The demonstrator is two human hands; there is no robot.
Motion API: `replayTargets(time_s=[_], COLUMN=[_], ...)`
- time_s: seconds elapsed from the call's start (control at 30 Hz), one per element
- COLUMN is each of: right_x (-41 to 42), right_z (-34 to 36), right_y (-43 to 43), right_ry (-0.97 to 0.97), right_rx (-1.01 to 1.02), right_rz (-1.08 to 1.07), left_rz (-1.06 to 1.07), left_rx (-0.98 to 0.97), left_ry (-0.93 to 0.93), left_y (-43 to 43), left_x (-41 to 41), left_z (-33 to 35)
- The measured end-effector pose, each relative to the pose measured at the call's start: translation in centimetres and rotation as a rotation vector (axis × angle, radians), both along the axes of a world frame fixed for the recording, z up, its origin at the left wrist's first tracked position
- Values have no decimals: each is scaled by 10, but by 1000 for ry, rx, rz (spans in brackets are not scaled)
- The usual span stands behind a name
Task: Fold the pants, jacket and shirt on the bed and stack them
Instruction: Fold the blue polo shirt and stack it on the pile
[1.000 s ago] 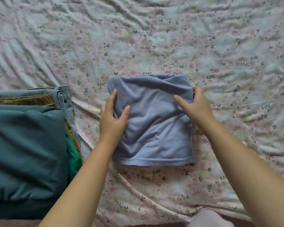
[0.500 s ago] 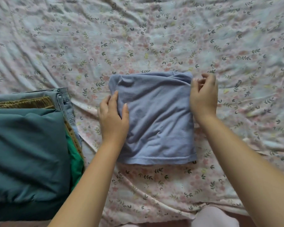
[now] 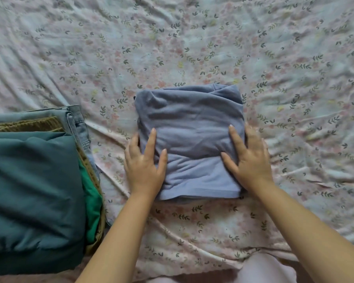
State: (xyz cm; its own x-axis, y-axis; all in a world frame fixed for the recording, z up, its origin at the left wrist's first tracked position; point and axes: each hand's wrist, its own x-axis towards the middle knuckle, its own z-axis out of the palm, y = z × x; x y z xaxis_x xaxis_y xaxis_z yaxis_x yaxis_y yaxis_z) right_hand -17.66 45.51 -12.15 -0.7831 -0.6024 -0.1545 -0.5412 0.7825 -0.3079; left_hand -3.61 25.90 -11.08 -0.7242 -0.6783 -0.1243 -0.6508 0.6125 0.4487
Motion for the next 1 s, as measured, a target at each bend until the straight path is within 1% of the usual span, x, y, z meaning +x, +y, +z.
replayTargets(time_s=[0.03, 0.07, 0.13, 0.17, 0.2, 0.3, 0.4, 0.47, 0.57, 0.7, 0.83, 1.0], right_x=[-1, -2, -1, -3, -5, -11, -16, -17, -7, 32, 81, 146], right_z=[8, 16, 26, 28, 28, 28, 34, 47, 77, 124, 168, 203], right_y=[2, 2, -2, -4, -7, -17, -21, -20, -12, 3, 16, 24], right_ry=[-57, -165, -463, -580, -655, -777, -893, -932, -951, -860, -775, -725], right_rx=[-97, -198, -360, -409, -435, -475, -535, -546, -529, -491, -543, -623], right_rz=[-48, -97, -151, -164, -165, -153, -267, -308, -312, -310, -369, -412], left_rz=[20, 31, 67, 102, 134, 149, 176, 201, 212, 233, 182, 101], left_rx=[90, 211, 461, 573, 666, 837, 947, 977, 1013, 1081, 1025, 837], left_ry=[28, 50, 84, 112, 153, 241, 309, 343, 367, 351, 282, 249], left_y=[-1, -1, 1, 1, 0, -5, -6, -4, 2, 16, 25, 26], left_x=[3, 4, 3, 0, -3, -14, -25, -25, -14, 17, 54, 106], left_z=[7, 12, 16, 17, 17, 20, 30, 43, 69, 110, 149, 188])
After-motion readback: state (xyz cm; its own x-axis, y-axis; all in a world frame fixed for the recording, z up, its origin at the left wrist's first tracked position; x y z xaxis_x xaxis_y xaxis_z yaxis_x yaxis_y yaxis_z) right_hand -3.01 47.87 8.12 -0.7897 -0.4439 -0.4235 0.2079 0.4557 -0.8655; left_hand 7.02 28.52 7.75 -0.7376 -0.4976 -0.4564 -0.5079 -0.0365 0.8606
